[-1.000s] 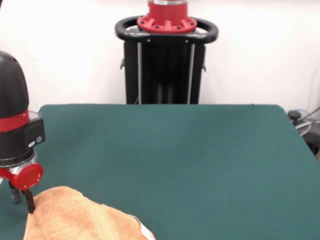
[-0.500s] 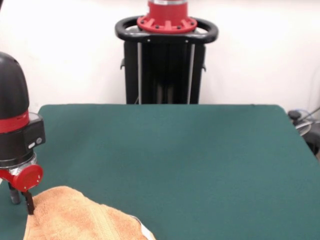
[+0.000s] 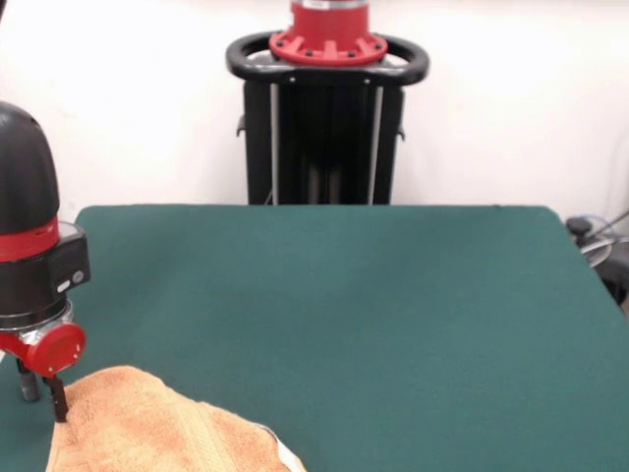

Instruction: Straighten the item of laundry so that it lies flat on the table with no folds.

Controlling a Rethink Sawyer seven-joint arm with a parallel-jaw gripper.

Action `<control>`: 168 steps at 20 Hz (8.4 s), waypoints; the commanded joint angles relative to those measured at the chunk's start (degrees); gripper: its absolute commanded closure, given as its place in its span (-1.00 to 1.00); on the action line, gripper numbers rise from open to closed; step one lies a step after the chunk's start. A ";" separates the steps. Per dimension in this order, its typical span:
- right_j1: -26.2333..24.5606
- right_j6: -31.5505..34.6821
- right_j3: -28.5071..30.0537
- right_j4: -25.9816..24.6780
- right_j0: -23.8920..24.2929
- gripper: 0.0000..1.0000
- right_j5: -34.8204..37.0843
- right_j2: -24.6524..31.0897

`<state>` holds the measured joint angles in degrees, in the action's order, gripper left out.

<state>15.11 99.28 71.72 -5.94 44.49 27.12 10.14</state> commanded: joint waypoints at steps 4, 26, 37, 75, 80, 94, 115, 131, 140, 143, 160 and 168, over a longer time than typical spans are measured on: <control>-2.54 2.09 8.72 -1.27 0.67 -1.00 -5.64 7.93; -4.30 3.36 10.80 -0.53 3.30 -1.00 -6.61 12.57; -6.12 5.38 11.79 0.34 2.84 -1.00 -10.49 14.38; 2.22 8.00 12.52 3.53 -4.05 1.00 -6.99 6.41; 1.45 10.03 12.46 3.33 -4.84 1.00 -10.49 5.32; 8.69 21.21 24.82 5.78 -14.14 1.00 -16.25 -2.05; 13.12 16.47 43.92 4.76 -9.05 1.00 -25.98 -1.92; 26.41 16.75 53.25 8.23 -7.31 1.00 -18.41 -1.10; 23.04 16.81 64.98 0.96 3.44 1.00 -33.26 2.00; 19.83 14.92 64.79 -1.73 5.96 1.00 -36.00 1.13; 15.08 13.33 59.29 -2.65 5.98 -1.00 -37.59 1.60; 15.84 14.50 55.15 2.01 2.85 -1.00 -35.35 1.44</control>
<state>32.12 102.18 132.48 -8.10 51.60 -8.66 8.23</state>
